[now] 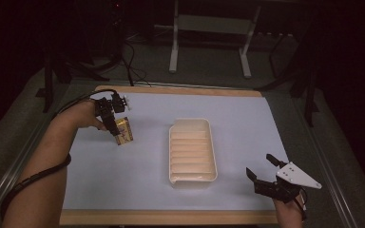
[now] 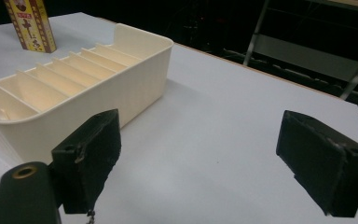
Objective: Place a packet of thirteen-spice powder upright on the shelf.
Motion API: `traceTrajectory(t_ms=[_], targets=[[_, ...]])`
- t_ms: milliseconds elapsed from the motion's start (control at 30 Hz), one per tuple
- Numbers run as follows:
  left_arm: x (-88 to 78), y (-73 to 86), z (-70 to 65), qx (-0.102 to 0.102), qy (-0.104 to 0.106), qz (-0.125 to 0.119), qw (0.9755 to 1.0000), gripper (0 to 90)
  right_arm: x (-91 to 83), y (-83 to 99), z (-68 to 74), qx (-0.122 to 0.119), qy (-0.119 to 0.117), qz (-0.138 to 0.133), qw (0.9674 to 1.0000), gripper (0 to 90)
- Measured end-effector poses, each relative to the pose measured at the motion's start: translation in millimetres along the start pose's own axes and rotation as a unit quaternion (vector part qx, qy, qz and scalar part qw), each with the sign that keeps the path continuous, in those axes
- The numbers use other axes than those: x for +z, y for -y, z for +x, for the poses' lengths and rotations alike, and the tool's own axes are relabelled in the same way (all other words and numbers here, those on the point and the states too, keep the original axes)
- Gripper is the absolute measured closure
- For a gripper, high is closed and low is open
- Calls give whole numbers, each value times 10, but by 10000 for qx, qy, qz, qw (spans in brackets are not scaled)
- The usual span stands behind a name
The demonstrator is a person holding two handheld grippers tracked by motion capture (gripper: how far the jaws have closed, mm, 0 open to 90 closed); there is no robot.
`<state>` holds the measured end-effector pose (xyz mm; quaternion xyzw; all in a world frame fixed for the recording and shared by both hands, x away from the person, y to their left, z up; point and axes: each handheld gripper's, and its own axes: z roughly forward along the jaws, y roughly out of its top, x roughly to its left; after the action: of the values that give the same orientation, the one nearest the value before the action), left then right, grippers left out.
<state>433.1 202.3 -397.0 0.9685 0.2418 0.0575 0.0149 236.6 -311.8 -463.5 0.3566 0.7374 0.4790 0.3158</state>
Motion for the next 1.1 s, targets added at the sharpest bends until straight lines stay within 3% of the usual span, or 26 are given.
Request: traceTrajectory(t_ms=[33,167,400,467,567,700,1100], targets=[[3,-16,18,10,33,28,10000,385,-1,2,0,15,-15,4,10000,138],[32,-49,54,-16,89,68,9999,448,2,3,0,17,-22,13,10000,139],[101,-113,67,63,4,187,9998,472,5,6,-2,27,-44,13,10000,139],[136,-130,64,86,-32,281,9996,544,5,6,0,12,-55,24,10000,139],[174,-136,65,146,-43,314,9994,574,3,7,1,20,-61,19,10000,139],[192,-136,53,142,148,276,9994,658,4,10,-2,18,-66,29,10000,139],[138,-184,-45,412,372,358,9978,678,1,7,-2,41,-78,20,10000,140]])
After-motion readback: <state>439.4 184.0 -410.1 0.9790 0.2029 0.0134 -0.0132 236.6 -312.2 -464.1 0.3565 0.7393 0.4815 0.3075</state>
